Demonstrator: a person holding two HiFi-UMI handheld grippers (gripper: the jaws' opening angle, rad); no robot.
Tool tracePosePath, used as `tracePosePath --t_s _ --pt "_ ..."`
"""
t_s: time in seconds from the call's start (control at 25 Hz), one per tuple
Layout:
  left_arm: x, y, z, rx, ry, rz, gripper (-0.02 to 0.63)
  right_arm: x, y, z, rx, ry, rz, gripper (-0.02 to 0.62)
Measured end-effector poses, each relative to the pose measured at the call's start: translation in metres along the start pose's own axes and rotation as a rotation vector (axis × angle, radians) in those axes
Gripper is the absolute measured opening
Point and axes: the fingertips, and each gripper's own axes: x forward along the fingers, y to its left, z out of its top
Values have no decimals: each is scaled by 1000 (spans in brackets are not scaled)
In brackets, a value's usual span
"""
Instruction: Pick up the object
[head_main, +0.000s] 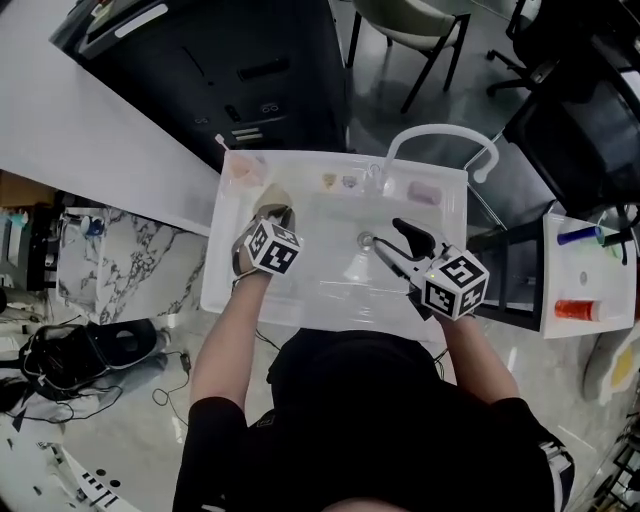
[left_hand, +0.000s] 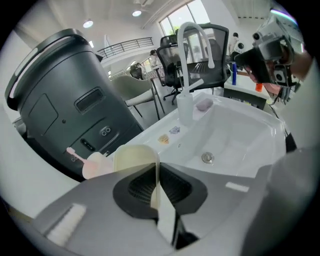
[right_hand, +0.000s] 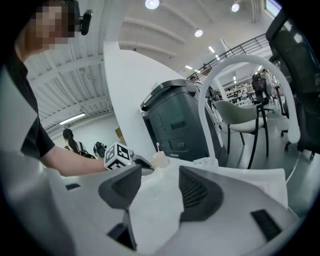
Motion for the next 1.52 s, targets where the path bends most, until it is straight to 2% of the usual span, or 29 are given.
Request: tracePosePath --t_s 0.24,0.52,0.96,1.52 --pt "-38 4 -17 -124 -32 30 32 -11 2 5 -21 -11 12 221" --pt "-72 23 -33 -216 -96 36 32 2 7 17 -33 -33 -20 192" --pt "-127 73 -35 -258 -249 51 32 36 27 59 -70 -101 -95 101" --pt "-211 133 -4 -301 -498 107 32 46 46 82 -130 -133 -139 64"
